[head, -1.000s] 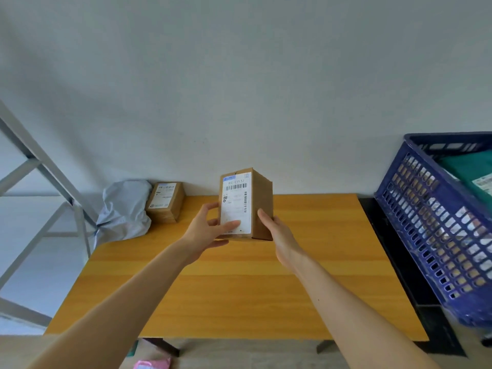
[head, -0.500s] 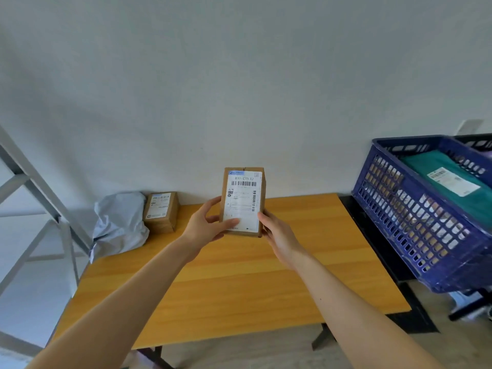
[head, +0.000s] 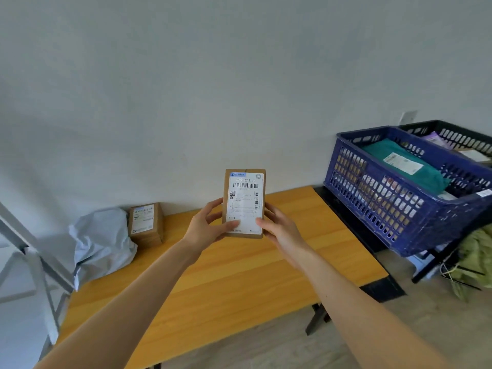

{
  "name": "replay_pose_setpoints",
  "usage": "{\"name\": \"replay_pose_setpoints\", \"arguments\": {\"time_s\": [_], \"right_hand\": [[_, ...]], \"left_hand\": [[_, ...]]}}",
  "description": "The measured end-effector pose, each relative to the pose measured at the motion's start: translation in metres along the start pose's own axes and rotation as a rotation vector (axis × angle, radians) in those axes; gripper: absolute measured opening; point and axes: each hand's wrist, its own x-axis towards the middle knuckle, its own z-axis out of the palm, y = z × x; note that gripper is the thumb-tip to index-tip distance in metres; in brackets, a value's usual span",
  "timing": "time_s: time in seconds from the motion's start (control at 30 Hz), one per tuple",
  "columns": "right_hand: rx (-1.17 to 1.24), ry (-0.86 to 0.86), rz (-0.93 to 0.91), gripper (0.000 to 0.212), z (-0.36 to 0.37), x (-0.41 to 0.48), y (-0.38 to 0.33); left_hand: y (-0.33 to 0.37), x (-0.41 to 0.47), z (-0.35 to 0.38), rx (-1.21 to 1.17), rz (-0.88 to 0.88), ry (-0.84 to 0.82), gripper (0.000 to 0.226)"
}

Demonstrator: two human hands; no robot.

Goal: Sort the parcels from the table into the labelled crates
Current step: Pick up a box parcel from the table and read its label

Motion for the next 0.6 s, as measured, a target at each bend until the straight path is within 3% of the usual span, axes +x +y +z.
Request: {"name": "replay_pose_setpoints", "arguments": {"time_s": [0.2, 0.6], "right_hand": [[-0.001, 0.098, 0.020, 0.066, -0.009, -0.013, 0.007], [0.012, 0.269, 0.038, 0.066, -0.079, -0.075, 0.005]], "left_hand": [[-0.007, 0.004, 0.012, 0.003, 0.000, -0.095, 0.066], [-0.002, -0.001, 0.098, 0.058, -0.010, -0.316, 0.068]]}}
